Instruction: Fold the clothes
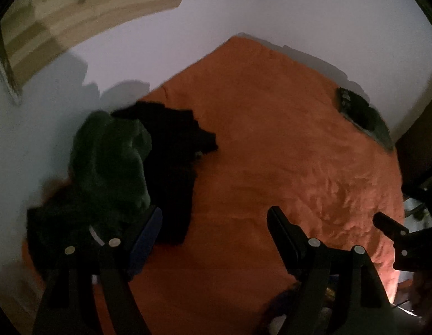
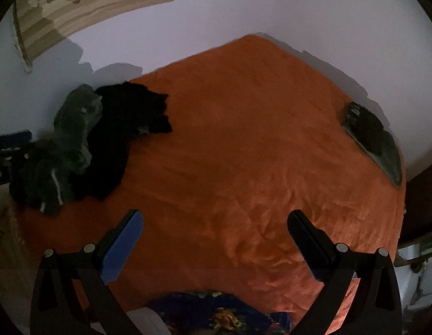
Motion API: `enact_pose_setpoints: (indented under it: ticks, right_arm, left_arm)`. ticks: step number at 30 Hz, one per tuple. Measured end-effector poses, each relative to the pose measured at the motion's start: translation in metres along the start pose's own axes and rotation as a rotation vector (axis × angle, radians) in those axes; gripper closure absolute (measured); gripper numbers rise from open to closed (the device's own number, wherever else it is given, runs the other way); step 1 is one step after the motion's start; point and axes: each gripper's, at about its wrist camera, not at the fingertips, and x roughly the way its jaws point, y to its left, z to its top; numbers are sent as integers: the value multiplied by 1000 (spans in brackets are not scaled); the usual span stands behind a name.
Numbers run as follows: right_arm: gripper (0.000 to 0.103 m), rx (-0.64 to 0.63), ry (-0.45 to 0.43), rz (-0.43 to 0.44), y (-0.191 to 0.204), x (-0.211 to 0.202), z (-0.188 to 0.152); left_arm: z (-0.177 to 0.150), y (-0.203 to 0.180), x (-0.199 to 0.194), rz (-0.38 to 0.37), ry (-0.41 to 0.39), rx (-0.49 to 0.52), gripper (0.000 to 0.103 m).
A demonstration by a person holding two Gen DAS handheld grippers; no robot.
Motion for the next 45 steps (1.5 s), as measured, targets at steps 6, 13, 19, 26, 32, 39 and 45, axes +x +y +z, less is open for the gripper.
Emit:
enact_pose_setpoints:
  ticks: [6, 13, 19, 26, 32, 39, 45]
  right_arm:
    - [0, -1, 22, 22, 14, 19, 4]
    - [0, -14, 26, 78, 38, 45, 7]
    - [0, -28, 34, 143, 58, 76, 16]
    - [0, -72, -9, 216, 89, 108, 35]
    - [0, -54, -15, 309, 122, 142, 52]
    - [0, -42, -28, 408, 172, 171, 64]
    - [0, -7, -29, 452, 207, 195, 78]
  left_arm:
    - [-1, 29, -3, 22, -22, -37, 24]
    - [-4, 72, 21, 113, 15, -295, 24]
    - [-9, 98, 35, 166, 27, -347, 24]
    - [-35, 147, 49, 202, 63, -452, 24]
    - [-55, 182, 62, 194, 90, -480, 24]
    - [-74, 237, 79, 275, 72, -548, 24]
    - [-102, 285, 94, 319, 101, -647, 24]
